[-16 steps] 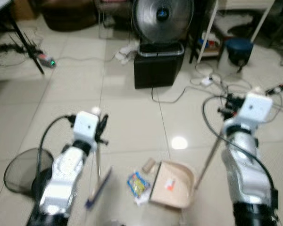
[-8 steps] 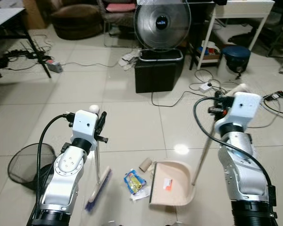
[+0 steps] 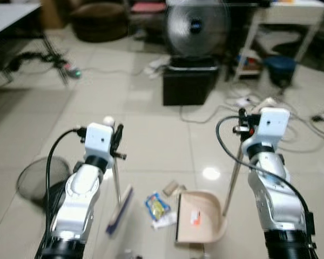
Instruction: Sweep floor
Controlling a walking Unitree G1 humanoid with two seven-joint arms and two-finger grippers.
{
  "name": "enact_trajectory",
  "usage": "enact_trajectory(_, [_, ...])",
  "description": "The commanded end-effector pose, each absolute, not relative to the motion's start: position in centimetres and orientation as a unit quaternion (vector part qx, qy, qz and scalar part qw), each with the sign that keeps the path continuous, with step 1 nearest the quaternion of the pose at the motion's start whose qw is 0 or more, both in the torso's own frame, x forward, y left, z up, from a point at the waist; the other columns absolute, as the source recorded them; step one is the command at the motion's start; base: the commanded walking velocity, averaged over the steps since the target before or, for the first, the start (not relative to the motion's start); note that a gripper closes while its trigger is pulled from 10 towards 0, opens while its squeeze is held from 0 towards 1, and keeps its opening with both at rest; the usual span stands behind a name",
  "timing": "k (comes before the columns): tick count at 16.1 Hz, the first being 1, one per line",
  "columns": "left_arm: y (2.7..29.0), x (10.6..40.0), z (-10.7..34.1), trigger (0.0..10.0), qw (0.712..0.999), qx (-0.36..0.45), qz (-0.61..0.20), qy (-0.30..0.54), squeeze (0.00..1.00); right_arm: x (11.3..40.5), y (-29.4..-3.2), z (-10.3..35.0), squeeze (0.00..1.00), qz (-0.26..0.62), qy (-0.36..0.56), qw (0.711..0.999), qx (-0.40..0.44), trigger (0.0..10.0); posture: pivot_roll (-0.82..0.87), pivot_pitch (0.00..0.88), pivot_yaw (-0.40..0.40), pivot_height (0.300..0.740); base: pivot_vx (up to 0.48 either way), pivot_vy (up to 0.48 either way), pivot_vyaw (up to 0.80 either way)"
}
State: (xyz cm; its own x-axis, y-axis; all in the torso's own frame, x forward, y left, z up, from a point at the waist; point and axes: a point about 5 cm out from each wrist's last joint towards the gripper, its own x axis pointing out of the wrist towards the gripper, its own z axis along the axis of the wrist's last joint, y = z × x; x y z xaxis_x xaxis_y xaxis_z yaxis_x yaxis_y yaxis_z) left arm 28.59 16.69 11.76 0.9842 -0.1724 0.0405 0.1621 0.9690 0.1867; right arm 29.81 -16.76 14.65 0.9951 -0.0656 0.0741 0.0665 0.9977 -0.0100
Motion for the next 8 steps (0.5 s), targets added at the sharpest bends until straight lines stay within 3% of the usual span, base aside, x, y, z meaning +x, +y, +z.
enact_trajectory(1, [16.65,28.83,13.06,10.0,0.990,0.101,-0.080,-0.059,0.00,29.87,-16.56,15.12,0.00,-0.026,-0.050,0.998,-0.008,10.0,-0.05,0.018,0.025,0.740,0.289,0.000,0.65])
enact_trajectory(2, [16.62,28.84,13.01,10.0,0.990,0.101,-0.081,-0.058,0.00,29.83,-16.58,15.08,0.00,-0.028,-0.051,0.998,-0.006,10.0,-0.05,0.014,0.025,0.740,0.300,0.000,0.47])
enact_trajectory(8, [16.66,28.92,12.84,10.0,0.991,0.094,-0.078,-0.053,0.00,29.78,-16.56,14.59,0.00,-0.026,-0.042,0.999,-0.005,10.0,-0.06,0.009,0.027,0.740,0.296,0.000,0.00])
